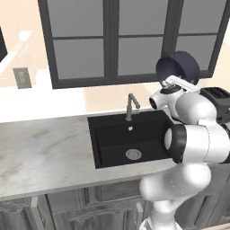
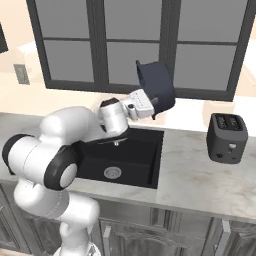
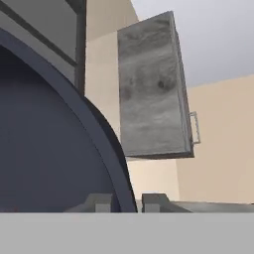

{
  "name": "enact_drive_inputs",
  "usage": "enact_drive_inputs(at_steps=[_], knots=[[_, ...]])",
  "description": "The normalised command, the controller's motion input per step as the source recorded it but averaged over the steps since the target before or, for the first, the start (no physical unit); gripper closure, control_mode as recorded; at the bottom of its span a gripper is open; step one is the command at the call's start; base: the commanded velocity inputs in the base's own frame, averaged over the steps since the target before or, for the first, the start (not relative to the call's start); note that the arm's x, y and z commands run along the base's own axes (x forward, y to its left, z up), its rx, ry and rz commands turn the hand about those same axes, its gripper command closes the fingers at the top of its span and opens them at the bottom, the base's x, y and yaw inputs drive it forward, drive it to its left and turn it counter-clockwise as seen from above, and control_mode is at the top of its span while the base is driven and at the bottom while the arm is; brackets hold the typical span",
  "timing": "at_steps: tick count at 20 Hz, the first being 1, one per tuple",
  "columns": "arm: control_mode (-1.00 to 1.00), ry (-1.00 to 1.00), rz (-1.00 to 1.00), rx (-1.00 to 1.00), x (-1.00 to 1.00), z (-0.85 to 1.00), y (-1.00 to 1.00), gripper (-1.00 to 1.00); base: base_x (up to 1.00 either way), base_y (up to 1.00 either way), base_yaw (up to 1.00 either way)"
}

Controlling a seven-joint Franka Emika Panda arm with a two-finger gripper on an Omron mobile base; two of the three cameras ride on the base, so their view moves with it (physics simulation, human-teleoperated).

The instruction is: Dump the mushroom from the pot into the sink. Then turn on the water and wash the mushroom. Then turn off the water and put the mushroom back in the pot.

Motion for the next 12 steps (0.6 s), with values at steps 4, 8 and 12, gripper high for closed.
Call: enact_drive_inputs(at_steps=[4,8,12], knots=[[-1.00,-0.18,-0.06,-0.31,0.30,0.33,0.12,1.00,0.00,0.00,0.00],[-1.00,-0.19,-0.07,-0.29,0.27,0.33,0.07,1.00,0.00,0.00,0.00],[-1.00,-0.20,-0.08,-0.28,0.15,0.30,0.01,1.00,0.00,0.00,0.00]])
